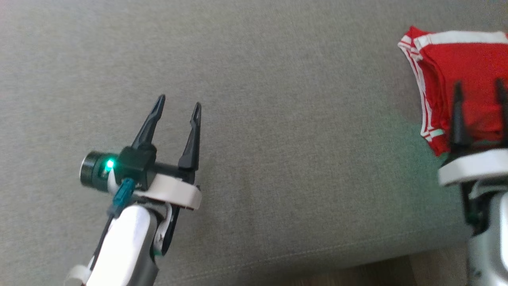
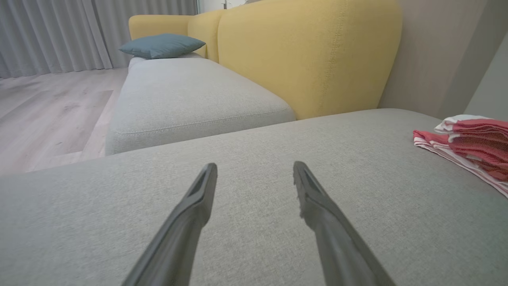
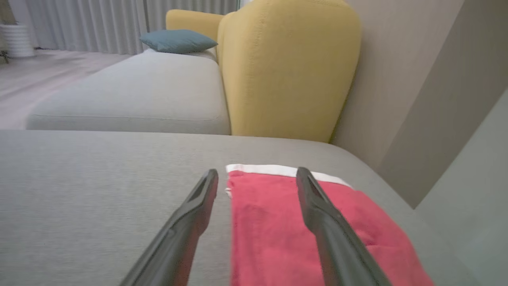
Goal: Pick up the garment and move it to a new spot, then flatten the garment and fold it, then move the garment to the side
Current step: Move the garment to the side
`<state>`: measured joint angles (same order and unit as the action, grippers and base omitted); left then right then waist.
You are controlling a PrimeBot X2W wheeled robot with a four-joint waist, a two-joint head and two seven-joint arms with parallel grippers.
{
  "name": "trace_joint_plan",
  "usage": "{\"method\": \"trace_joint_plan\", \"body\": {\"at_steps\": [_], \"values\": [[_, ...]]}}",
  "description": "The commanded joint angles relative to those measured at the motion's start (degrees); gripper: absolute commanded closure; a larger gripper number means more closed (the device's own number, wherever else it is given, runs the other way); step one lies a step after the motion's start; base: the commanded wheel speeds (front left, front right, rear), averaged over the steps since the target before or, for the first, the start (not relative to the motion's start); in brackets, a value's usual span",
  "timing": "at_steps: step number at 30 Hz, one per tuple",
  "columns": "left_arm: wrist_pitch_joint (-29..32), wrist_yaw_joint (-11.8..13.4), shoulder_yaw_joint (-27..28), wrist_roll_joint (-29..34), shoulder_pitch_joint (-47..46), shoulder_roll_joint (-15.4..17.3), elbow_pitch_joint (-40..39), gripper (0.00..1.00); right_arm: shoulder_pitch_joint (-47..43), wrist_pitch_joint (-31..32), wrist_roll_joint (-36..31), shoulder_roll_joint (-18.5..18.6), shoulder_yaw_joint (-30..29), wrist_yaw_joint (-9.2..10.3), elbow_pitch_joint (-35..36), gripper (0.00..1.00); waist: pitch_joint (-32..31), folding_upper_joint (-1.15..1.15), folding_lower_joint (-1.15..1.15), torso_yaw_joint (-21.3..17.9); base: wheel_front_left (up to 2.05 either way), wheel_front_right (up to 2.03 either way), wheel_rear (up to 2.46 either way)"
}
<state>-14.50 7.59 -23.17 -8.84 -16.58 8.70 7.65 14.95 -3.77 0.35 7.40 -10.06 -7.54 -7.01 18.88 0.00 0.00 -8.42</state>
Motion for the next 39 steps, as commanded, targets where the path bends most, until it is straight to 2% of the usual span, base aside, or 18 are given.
{"method": "trace_joint_plan", "body": {"at_steps": [1, 9, 16, 31, 39], "values": [[-0.49, 0.37, 2.39, -0.45, -0.4, 0.73, -1.8, 0.0, -0.52, -0.23, 0.97, 0.3, 1.78, 0.05, 3.03, 0.0, -1.74, 0.0, 0.0, 1.11, 0.0, 0.0, 0.0], [-0.49, 2.08, 4.28, -1.92, 3.97, 0.56, -2.11, 0.0, -7.46, 0.96, 3.69, -3.55, 8.06, 0.05, 8.94, 0.0, -6.72, 0.0, 0.0, 6.14, 0.0, 0.0, 0.0], [-0.5, 2.75, 6.27, -3.59, 8.59, 1.83, -2.08, 0.0, -12.3, 2.23, 4.08, -4.43, 8.54, 0.05, 10.4, 0.0, -11.25, 0.0, 0.0, 9.8, 0.0, 0.0, 0.0], [0.38, 2.95, 6.08, -4.81, 13.53, 3.66, -1.52, 0.0, -19.29, 3.33, 8.14, -4.51, 8.04, 0.05, 10.82, 0.0, -17.42, 0.0, 0.0, 10.43, 0.0, 0.0, 0.0], [1.05, 3.7, 5.85, -4.79, 14.52, 4.15, -2.2, 0.0, -20.0, 3.22, 8.91, -4.52, 8.61, 0.05, 11.06, 0.0, -17.98, 0.0, 0.0, 10.35, 0.0, 0.0, 0.0]]}}
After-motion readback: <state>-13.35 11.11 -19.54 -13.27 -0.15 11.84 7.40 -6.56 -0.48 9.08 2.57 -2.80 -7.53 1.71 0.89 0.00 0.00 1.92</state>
